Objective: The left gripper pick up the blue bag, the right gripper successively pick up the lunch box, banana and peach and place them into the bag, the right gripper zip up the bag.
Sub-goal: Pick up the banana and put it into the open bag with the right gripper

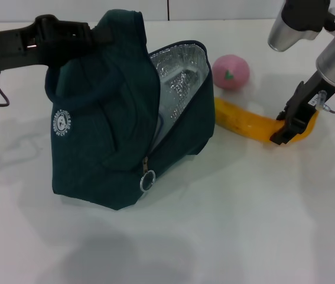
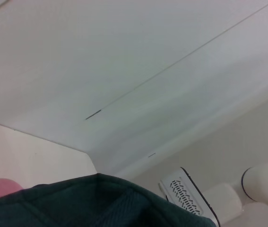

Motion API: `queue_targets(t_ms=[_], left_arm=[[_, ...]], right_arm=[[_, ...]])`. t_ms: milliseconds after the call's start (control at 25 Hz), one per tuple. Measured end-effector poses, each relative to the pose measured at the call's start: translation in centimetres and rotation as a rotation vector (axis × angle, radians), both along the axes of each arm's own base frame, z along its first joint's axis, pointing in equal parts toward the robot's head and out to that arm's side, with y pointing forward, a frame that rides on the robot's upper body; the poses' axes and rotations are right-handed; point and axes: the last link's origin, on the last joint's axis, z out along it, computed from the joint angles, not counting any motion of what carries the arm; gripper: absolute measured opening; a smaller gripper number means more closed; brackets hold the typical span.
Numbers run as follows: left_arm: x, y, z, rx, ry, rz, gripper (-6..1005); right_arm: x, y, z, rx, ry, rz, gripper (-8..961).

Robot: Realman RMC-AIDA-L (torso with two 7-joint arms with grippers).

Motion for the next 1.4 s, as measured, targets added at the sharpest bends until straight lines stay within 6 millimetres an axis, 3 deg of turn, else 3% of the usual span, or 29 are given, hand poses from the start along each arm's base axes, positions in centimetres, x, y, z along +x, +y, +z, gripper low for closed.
queue_targets(t_ms=[400, 600, 880, 1120, 1400], left_arm=[[0.2, 0.1, 0.1, 0.002, 0.001, -0.006, 44], [0.1, 0.2, 0.2, 0.005, 0.001, -0.005, 44], [0.0, 0.0, 0.2, 0.006, -0.006, 0.001, 44], [-0.4, -0.4, -0.1, -0.005, -0.014, 0.011, 45], [-0.3, -1.0, -0.7, -0.031, -0.035, 0.001, 45]], right_arm=[[-0.5, 0.0, 0.5, 0.002, 0.008, 0.011, 459], [-0.7, 0.4, 1.6, 0.031, 0.040, -0.002, 464], [-0.6, 0.4, 7.0, 0.113, 0.136, -0.060, 471], [-3.0, -1.6, 10.6, 0.027, 0.210, -0.079, 476], [-6.1, -3.8, 11.4, -0.127, 0.271, -0.057, 483]])
